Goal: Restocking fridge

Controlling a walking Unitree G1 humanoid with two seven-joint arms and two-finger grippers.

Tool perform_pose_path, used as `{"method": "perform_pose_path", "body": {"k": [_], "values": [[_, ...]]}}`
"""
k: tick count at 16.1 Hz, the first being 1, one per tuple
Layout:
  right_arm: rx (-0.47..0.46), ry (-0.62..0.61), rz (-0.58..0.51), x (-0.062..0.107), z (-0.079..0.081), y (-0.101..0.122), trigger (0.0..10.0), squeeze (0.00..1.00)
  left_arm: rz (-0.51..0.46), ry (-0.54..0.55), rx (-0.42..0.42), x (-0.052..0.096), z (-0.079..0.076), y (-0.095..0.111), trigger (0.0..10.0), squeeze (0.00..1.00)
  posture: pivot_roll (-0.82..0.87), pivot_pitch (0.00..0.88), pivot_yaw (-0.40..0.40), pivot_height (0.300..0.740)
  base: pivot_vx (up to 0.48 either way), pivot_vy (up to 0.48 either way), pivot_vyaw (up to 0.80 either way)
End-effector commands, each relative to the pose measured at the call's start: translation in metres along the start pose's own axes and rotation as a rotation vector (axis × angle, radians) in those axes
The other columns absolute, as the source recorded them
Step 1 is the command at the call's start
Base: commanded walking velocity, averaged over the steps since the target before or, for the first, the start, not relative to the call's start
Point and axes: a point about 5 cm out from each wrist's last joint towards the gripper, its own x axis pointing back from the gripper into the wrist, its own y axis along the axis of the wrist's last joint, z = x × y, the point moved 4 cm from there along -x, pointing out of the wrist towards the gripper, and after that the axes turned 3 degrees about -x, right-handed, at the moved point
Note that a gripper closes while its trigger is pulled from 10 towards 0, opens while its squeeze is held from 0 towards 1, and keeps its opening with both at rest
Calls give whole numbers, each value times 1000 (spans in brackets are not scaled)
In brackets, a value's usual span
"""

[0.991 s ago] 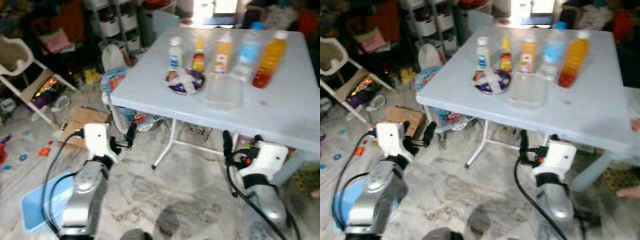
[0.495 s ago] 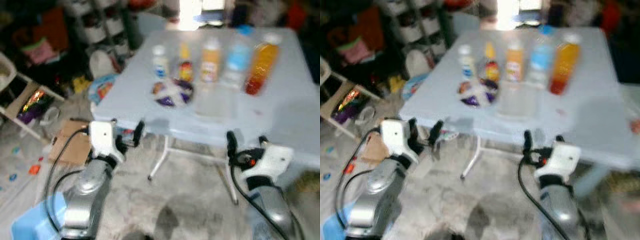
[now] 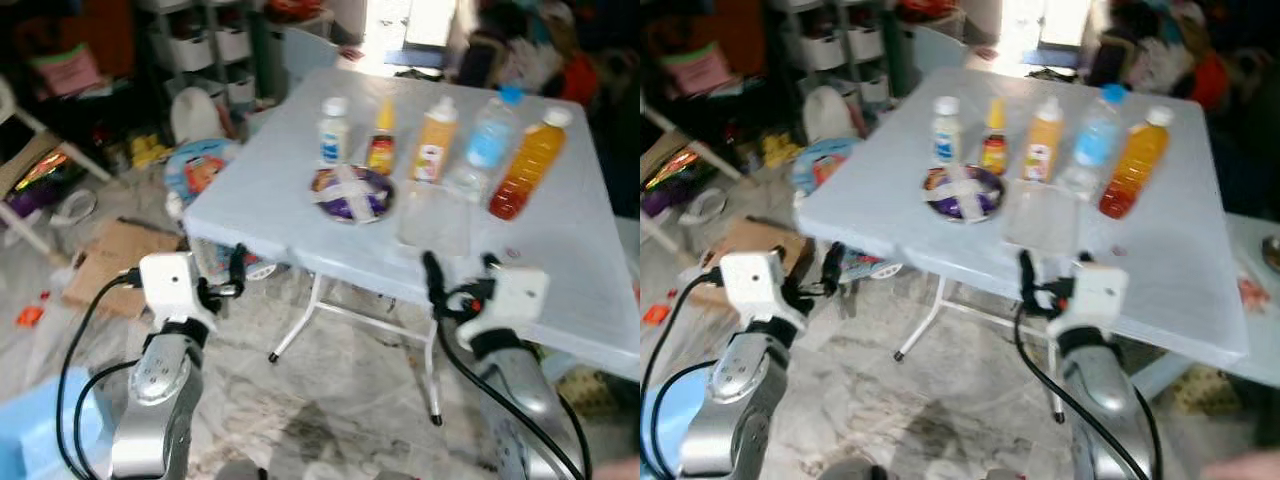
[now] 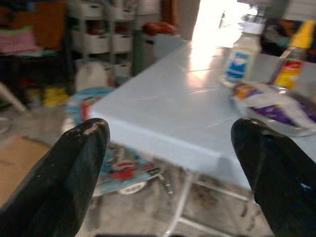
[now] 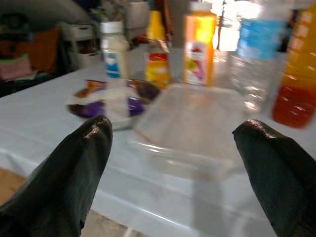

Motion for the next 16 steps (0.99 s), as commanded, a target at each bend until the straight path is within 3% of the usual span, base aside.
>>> {"method": "perform_pose_path", "body": {"k": [1, 7, 10, 13, 16], "values": [[-1, 6, 12, -3, -2, -1, 10000, 0, -33, -1, -17, 1, -2, 9, 10000, 0, 29, 0, -48, 740, 0, 0, 0], [-17, -64, -7, -9, -5, 1, 10000, 0, -51, -82, -67, -8, -9, 16, 10000, 0, -18, 0, 33, 740, 0, 0, 0], [-4, -137, -23, 0, -20, -2, 10000, 0, -42, -114, -65, -20, -16, 9, 10000, 0, -55, 0, 62, 740, 0, 0, 0], [-27, -142, -14, 5, -16, -4, 10000, 0, 10, -185, -75, -24, -21, -1, 10000, 0, -83, 0, 81, 740, 0, 0, 0], [-12, -173, -5, 12, -21, -9, 10000, 0, 23, -190, -78, -20, -17, -5, 10000, 0, -99, 0, 107, 740, 0, 0, 0]]}}
